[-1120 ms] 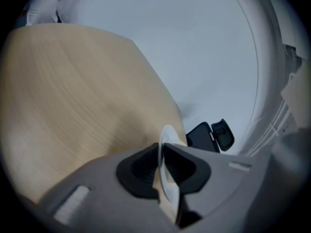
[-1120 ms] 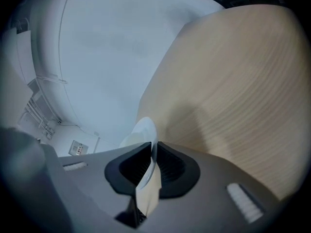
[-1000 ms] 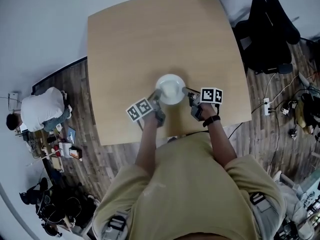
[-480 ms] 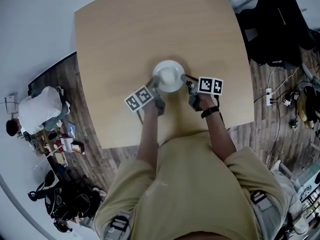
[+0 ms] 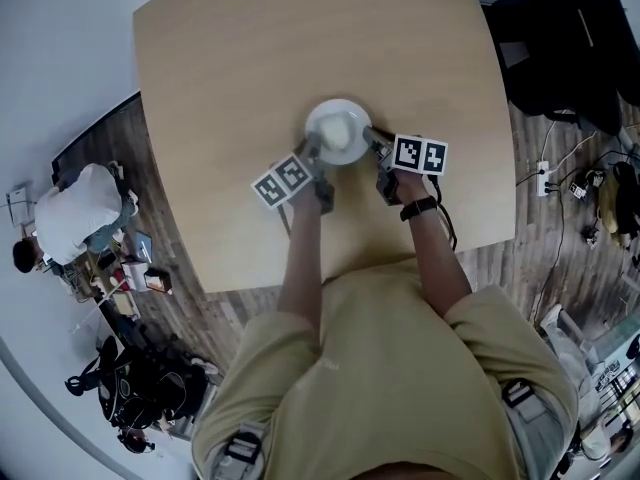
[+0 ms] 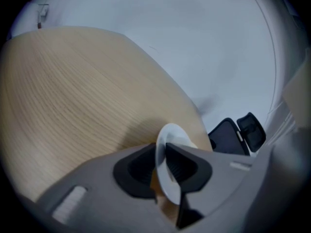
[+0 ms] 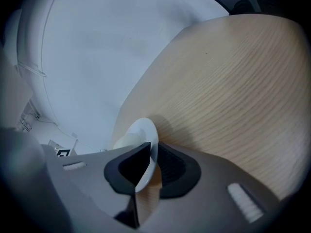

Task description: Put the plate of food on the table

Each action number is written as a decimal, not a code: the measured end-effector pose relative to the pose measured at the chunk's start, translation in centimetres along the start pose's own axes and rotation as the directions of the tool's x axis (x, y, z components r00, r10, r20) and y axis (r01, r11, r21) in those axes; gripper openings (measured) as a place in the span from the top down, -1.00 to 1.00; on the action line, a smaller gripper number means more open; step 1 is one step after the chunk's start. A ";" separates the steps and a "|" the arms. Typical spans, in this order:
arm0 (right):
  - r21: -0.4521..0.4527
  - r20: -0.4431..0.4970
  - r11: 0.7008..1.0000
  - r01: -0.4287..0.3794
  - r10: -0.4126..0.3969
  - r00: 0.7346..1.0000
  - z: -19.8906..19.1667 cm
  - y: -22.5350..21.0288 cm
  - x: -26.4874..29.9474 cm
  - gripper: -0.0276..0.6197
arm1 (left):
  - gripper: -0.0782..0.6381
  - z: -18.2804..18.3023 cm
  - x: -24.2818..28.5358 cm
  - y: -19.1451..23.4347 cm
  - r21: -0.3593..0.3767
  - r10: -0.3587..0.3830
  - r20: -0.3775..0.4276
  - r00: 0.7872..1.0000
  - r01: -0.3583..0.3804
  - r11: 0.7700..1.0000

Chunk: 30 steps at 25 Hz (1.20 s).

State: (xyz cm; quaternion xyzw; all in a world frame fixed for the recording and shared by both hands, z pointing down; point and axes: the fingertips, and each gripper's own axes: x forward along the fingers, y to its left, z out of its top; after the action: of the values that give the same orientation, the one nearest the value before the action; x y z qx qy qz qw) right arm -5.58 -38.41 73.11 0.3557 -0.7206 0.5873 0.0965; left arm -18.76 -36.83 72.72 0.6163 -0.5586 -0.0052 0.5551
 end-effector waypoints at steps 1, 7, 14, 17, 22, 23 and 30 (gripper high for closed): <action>-0.005 0.000 1.000 0.008 -0.008 1.000 0.0 -0.1 0.1 0.79 | 0.61 -0.1 0.1 0.1 0.005 0.007 -0.002 1.000 -0.007 1.000; -0.032 -0.003 0.999 0.038 -0.038 0.999 -0.1 -0.6 0.6 0.78 | 0.59 -0.7 0.8 1.1 0.011 0.045 -0.027 0.999 -0.045 0.999; -0.038 0.020 0.996 0.074 -0.074 0.997 0.0 -1.0 0.4 0.76 | 0.53 -0.6 0.5 1.2 0.041 0.069 -0.021 0.997 -0.068 0.997; -0.052 0.045 0.994 0.100 -0.098 0.994 0.4 -1.1 -0.1 0.64 | 0.54 0.3 -0.4 0.9 0.056 0.060 0.011 0.998 -0.061 0.997; -0.165 0.110 0.974 0.153 -0.136 0.985 1.0 -0.7 -2.5 0.42 | 0.53 0.9 -2.6 0.3 0.095 0.047 0.038 0.998 -0.051 0.994; -0.203 0.128 0.967 0.152 -0.128 0.983 1.1 -0.2 -3.1 0.42 | 0.53 1.1 -3.1 -0.1 0.120 0.040 0.045 0.998 -0.045 0.992; -0.592 0.347 0.767 0.246 -0.033 0.937 1.8 7.1 -8.8 0.42 | 0.48 2.5 -8.6 -4.8 0.402 -0.061 0.179 0.982 -0.017 0.916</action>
State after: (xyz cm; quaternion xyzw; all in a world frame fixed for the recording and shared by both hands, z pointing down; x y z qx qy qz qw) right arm -3.12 -36.20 62.19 0.4455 -0.8516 0.2401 0.1363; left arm -20.26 -33.71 63.20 0.7201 -0.5906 0.0451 0.3615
